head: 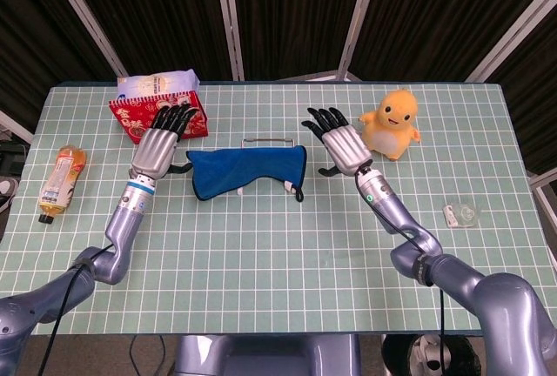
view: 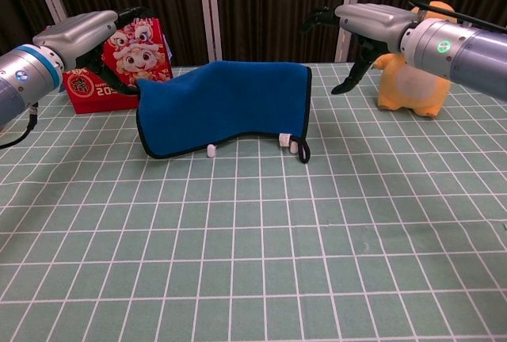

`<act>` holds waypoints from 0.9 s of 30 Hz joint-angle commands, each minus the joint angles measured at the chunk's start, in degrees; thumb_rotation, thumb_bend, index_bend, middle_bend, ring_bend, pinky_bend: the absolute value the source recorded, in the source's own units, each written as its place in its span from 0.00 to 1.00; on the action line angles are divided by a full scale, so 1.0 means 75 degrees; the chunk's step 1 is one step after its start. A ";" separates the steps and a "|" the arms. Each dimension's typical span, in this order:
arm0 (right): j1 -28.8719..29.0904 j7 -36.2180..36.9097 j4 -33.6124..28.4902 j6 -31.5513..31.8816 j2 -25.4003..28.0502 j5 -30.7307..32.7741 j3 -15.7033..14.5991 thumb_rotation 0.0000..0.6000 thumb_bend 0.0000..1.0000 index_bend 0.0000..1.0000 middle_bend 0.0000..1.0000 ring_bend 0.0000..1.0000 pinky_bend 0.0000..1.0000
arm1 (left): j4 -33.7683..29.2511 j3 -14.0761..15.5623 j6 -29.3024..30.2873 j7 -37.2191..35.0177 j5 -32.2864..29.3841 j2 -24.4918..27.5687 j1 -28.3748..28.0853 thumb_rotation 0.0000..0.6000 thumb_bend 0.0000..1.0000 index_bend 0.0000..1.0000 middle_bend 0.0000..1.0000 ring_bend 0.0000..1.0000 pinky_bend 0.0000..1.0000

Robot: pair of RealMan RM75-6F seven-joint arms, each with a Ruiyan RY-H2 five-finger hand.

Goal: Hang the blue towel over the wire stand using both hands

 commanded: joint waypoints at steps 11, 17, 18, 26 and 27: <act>-0.0840 -0.0511 -0.1849 0.0930 0.1398 -0.0306 -0.0313 1.00 0.04 0.12 0.00 0.00 0.00 | -0.1332 0.0310 0.0659 0.0215 0.0084 0.1388 0.0969 1.00 0.08 0.00 0.00 0.00 0.00; -0.1715 -0.1037 -0.3372 0.1688 0.2597 -0.0374 -0.0609 1.00 0.00 0.09 0.00 0.00 0.00 | -0.2796 0.0509 0.1299 0.0683 0.0077 0.2519 0.1740 1.00 0.08 0.00 0.00 0.00 0.00; -0.1850 -0.1121 -0.3568 0.1812 0.2756 -0.0384 -0.0654 1.00 0.00 0.08 0.00 0.00 0.00 | -0.3082 0.0545 0.1414 0.0759 0.0065 0.2704 0.1881 1.00 0.08 0.00 0.00 0.00 0.00; -0.3446 -0.2231 -0.5258 0.3375 0.3973 -0.0254 -0.1110 1.00 0.00 0.00 0.00 0.00 0.00 | -0.5719 0.1009 0.2435 0.2067 -0.0221 0.4121 0.3163 1.00 0.08 0.00 0.00 0.00 0.00; -0.3649 -0.2309 -0.5437 0.3586 0.4043 -0.0242 -0.1165 1.00 0.00 0.02 0.00 0.00 0.00 | -0.6006 0.1080 0.2579 0.2272 -0.0213 0.4247 0.3296 1.00 0.07 0.00 0.00 0.00 0.00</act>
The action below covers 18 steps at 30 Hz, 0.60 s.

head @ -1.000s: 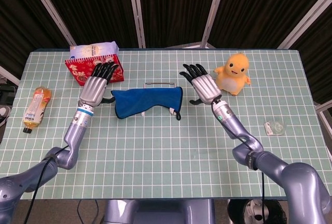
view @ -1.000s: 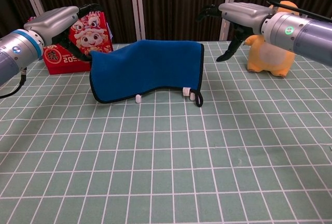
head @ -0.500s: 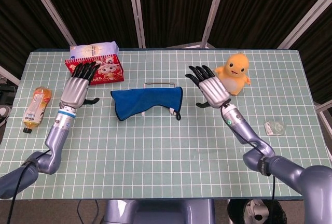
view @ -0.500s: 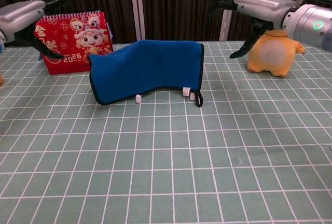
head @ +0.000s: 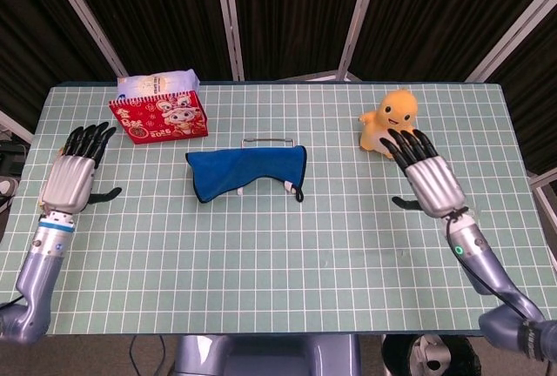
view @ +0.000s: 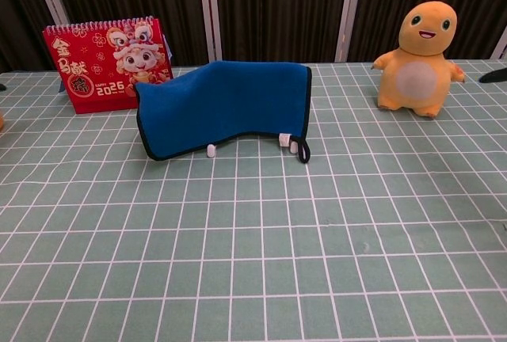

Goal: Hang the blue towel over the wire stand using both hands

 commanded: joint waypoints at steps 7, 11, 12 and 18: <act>-0.1760 -0.0552 -0.1321 0.1668 0.0696 0.0090 -0.0551 1.00 0.00 0.00 0.00 0.00 0.00 | -0.2375 0.0716 0.1496 0.1413 0.0216 0.1204 0.1457 1.00 0.08 0.00 0.00 0.00 0.00; -0.2238 -0.0499 -0.1440 0.2074 0.0775 -0.0088 -0.0710 1.00 0.00 0.02 0.00 0.00 0.00 | -0.2630 0.0988 0.1907 0.1534 0.0595 0.1308 0.1861 1.00 0.08 0.00 0.00 0.00 0.00; -0.2331 -0.0467 -0.1428 0.2170 0.0772 -0.0160 -0.0737 1.00 0.00 0.03 0.00 0.00 0.00 | -0.2680 0.1038 0.1955 0.1515 0.0645 0.1328 0.1939 1.00 0.08 0.00 0.00 0.00 0.00; -0.2772 -0.0155 -0.1347 0.2636 0.0771 -0.0501 -0.0818 1.00 0.00 0.01 0.00 0.00 0.00 | -0.2852 0.1214 0.2165 0.1407 0.0882 0.1430 0.2279 1.00 0.07 0.00 0.00 0.00 0.00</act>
